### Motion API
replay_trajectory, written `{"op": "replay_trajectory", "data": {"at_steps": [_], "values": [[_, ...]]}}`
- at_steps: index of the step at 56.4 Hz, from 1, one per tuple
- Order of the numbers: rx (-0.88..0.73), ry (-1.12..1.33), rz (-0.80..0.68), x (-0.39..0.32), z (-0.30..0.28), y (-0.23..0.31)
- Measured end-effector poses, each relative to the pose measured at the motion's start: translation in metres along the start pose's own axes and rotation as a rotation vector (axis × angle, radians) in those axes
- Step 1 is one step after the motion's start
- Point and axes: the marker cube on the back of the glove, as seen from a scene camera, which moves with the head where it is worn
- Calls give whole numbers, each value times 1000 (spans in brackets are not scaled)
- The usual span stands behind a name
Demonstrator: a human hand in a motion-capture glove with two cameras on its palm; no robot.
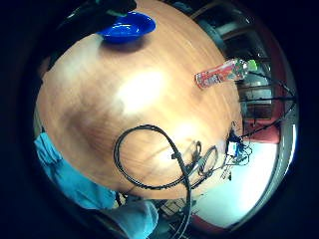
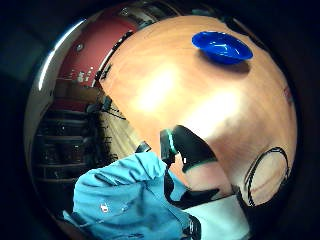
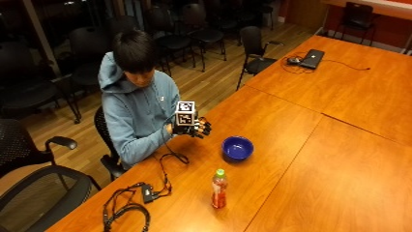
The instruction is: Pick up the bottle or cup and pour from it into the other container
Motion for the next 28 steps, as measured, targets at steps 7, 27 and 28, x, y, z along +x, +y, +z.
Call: {"op": "replay_trajectory", "data": {"at_steps": [7,27,28], "values": [[3,-11,25,11,-7,0],[37,8,133,78,-24,13],[36,11,138,81,-23,15]]}}
